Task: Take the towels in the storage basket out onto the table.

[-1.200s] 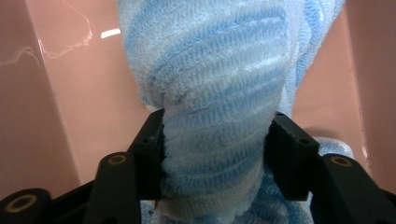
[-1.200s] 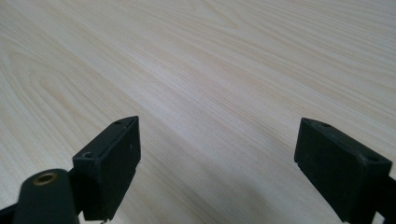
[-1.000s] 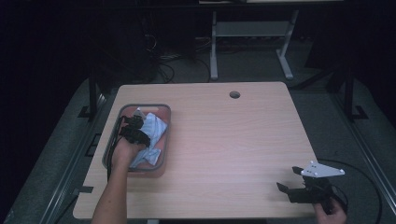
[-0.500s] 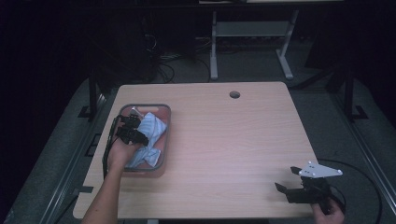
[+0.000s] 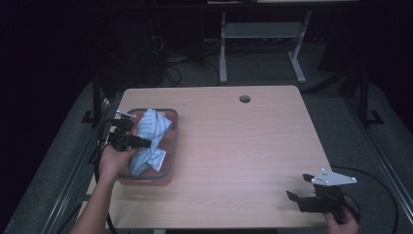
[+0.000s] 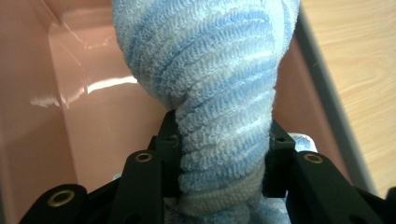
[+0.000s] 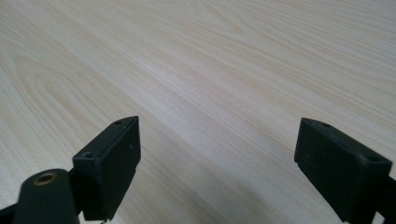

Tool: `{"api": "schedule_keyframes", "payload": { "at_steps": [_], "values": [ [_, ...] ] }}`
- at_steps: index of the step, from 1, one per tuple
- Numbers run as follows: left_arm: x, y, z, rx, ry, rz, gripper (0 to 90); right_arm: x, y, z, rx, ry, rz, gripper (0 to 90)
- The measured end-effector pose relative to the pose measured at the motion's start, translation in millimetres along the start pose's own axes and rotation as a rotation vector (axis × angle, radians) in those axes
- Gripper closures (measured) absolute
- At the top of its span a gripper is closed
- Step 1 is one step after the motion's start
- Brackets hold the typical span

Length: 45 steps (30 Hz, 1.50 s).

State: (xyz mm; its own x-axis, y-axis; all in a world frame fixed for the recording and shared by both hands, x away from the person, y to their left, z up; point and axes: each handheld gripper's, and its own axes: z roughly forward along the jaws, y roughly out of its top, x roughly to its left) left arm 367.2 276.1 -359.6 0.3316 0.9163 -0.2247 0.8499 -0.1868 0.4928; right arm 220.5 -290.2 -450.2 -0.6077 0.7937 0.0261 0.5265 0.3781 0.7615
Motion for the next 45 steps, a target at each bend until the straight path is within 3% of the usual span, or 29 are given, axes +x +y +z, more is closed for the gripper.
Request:
{"api": "schedule_keyframes", "payload": {
  "at_steps": [13,23,36,45],
  "values": [
    [-4.5,10.7,-25.9,-0.071,-0.043,-0.016,59.4,0.2,0.5,-0.4,0.002,0.001,-0.011,13.9],
    [-15.4,20.2,-42.9,-0.120,-0.067,0.003,59.3,-0.7,-0.2,-2.6,-0.003,-0.002,-0.002,13.9],
    [-37.0,34.0,-56.2,-0.150,-0.111,0.041,59.3,-2.3,-0.1,-2.7,-0.003,-0.007,-0.007,13.9],
    [-60.4,47.0,-60.9,-0.168,-0.149,0.078,59.2,-2.8,0.1,-3.2,-0.007,-0.009,-0.005,13.9]
  ]
}}
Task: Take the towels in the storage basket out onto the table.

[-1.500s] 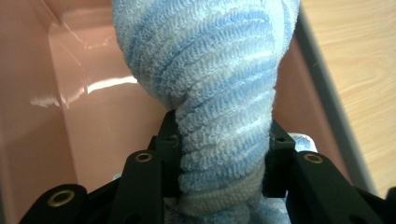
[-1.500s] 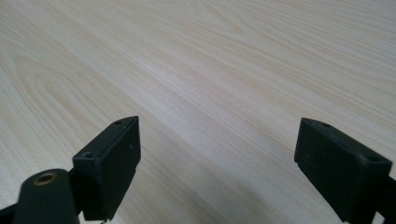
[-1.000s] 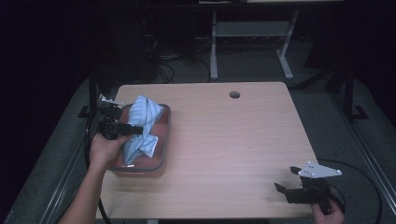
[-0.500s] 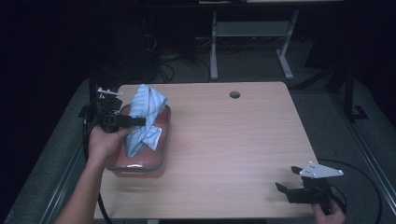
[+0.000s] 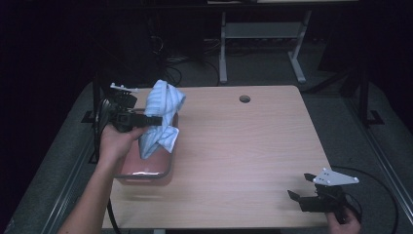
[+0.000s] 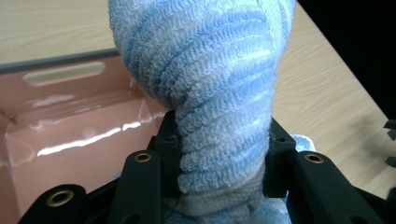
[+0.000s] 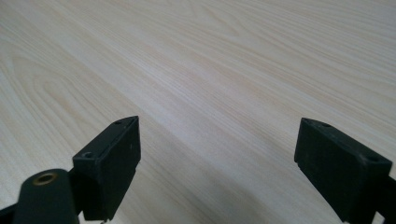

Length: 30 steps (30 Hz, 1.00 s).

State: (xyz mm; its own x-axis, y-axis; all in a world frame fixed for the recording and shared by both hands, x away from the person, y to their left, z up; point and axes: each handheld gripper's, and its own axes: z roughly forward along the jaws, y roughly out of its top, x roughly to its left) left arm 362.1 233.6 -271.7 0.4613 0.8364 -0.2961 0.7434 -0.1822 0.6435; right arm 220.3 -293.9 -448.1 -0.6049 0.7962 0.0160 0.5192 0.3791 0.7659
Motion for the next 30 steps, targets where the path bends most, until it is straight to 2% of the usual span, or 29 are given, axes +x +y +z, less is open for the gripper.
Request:
{"api": "schedule_keyframes", "payload": {
  "at_steps": [7,20,26,30],
  "values": [
    [-14.8,8.9,5.3,0.004,-0.020,0.030,59.2,-1.0,0.0,-0.2,0.000,-0.002,0.003,13.9],
    [-33.1,16.6,21.2,0.014,-0.046,0.052,59.2,-0.4,1.0,-0.6,-0.002,-0.001,-0.002,13.9],
    [-46.3,17.7,37.8,0.034,-0.079,0.077,59.1,-1.3,-0.2,-0.9,-0.002,-0.001,0.005,13.9],
    [-52.8,19.7,48.8,0.049,-0.084,0.084,59.1,-1.5,-0.6,-0.5,-0.001,0.001,0.003,13.9]
  ]
}}
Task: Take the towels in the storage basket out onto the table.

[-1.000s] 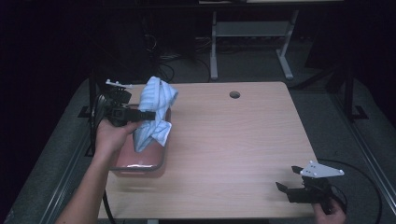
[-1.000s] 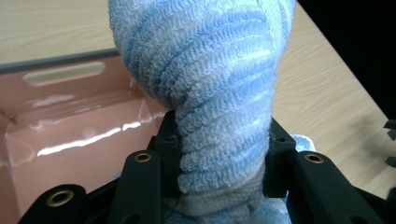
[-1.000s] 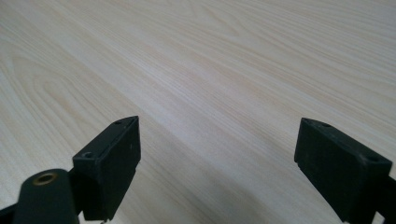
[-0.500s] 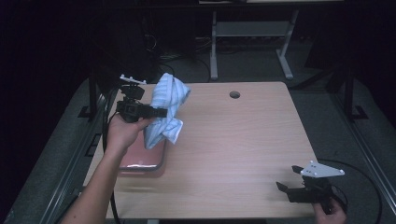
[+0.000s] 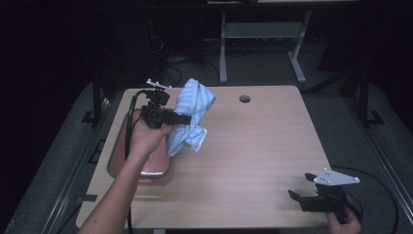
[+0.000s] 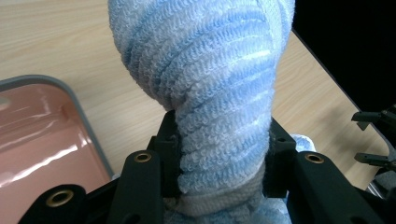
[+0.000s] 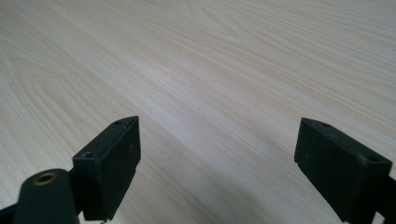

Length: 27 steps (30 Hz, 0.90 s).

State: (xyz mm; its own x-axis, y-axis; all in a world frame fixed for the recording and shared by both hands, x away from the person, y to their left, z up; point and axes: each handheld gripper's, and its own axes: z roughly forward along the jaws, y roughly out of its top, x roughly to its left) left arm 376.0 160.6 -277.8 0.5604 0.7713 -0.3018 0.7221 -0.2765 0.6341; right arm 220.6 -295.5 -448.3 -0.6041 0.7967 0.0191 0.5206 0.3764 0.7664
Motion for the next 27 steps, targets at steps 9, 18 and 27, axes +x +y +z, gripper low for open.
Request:
{"api": "schedule_keyframes", "payload": {
  "at_steps": [9,18,27],
  "values": [
    [-12.8,6.8,19.5,0.018,-0.022,0.021,59.1,-0.4,0.0,-0.2,-0.009,0.002,0.006,13.9],
    [-19.0,10.4,38.8,0.027,-0.040,0.026,59.0,0.6,-0.2,0.4,-0.006,0.011,0.002,13.9],
    [-27.2,13.9,59.2,0.050,-0.064,0.031,58.8,-0.2,-0.7,1.0,-0.006,0.007,-0.002,13.9]
  ]
}}
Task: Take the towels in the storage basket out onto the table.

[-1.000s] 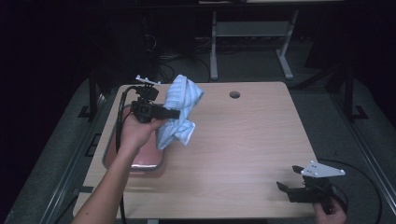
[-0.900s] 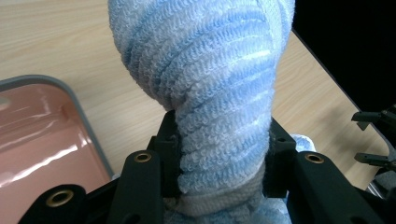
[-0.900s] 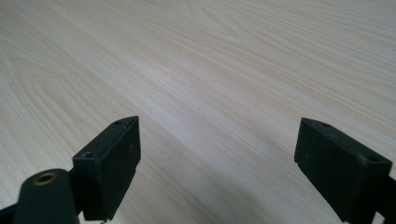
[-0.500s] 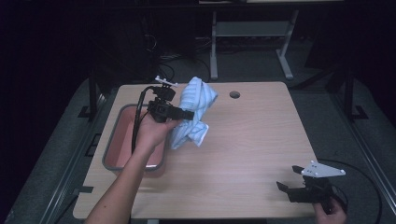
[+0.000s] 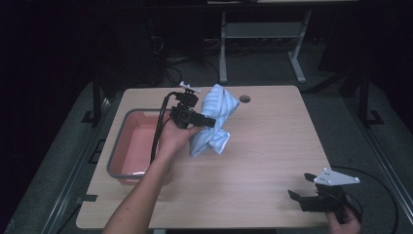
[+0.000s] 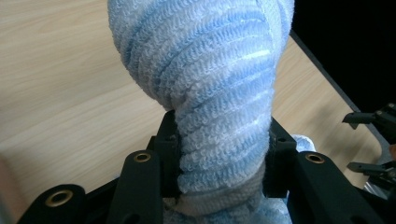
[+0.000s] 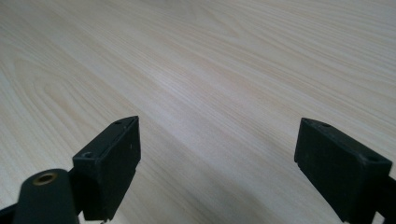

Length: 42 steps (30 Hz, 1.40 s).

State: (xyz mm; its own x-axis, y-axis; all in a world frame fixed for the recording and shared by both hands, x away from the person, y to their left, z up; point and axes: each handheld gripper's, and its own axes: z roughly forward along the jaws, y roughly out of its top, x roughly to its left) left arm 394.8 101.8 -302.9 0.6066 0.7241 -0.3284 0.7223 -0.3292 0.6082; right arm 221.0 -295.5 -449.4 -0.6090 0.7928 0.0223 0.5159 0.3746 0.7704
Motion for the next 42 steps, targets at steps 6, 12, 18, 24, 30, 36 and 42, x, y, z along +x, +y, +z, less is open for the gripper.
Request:
{"api": "schedule_keyframes", "payload": {
  "at_steps": [6,12,18,24,30,36,42],
  "values": [
    [-7.7,1.0,14.1,0.022,-0.022,0.012,58.6,-0.1,0.1,0.8,0.002,0.004,-0.004,13.9],
    [-8.4,4.2,31.4,0.032,-0.032,0.006,58.6,-0.4,-0.5,1.4,-0.003,0.011,0.002,13.9],
    [-8.0,5.1,43.8,0.043,-0.042,0.012,58.6,-0.7,-0.5,2.2,0.000,0.013,0.000,13.9],
    [-6.3,5.9,58.0,0.037,-0.046,-0.011,58.6,-1.4,-2.2,0.5,0.000,0.008,0.005,13.9],
    [-5.9,6.1,68.9,0.057,-0.042,-0.005,58.5,-1.6,-1.9,0.7,0.002,0.002,0.006,13.9],
    [-7.2,6.4,81.0,0.069,-0.046,-0.009,58.5,-0.8,-1.5,1.9,0.009,0.002,0.004,13.9],
    [-9.3,6.9,91.0,0.079,-0.053,-0.011,58.5,-2.3,-2.2,2.3,0.011,0.004,0.009,13.9]
  ]
}}
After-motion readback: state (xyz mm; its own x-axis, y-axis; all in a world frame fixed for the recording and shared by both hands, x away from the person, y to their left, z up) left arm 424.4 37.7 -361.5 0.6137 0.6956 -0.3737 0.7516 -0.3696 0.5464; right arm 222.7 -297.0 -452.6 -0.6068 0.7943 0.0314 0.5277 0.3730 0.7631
